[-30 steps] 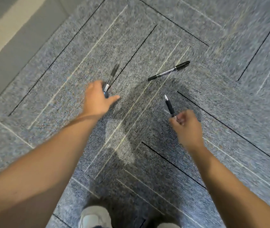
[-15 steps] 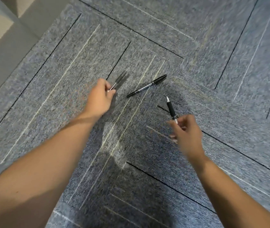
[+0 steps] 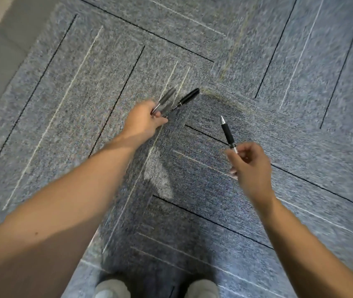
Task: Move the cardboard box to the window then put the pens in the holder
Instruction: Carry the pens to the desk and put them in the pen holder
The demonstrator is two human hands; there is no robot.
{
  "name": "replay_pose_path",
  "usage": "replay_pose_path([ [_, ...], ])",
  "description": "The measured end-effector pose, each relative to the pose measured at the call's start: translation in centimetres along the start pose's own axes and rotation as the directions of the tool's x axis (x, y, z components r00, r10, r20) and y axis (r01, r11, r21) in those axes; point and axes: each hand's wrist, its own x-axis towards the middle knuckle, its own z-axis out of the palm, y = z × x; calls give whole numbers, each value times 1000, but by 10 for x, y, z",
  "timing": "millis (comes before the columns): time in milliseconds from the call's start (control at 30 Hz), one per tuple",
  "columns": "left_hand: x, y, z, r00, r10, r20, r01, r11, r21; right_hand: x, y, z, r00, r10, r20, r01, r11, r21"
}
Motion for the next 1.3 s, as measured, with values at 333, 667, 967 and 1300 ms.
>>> replay_pose_path([
  [333, -184, 195, -149, 985, 144, 99, -123, 974, -190, -120, -223, -117, 999, -13, -47, 17, 996, 88],
  [667, -345, 473, -294, 920, 392, -15, -386, 897, -215, -225, -479, -323, 966, -160, -203, 185, 977, 109],
  [967, -399, 666, -246, 758, 627, 182, -571, 772, -279, -286, -527, -505, 817, -168, -551, 242, 968, 65],
  [1300, -374, 834, -140, 485, 714, 505, -611, 690, -389, -296, -510, -671, 407, 23, -913, -43, 999, 6],
])
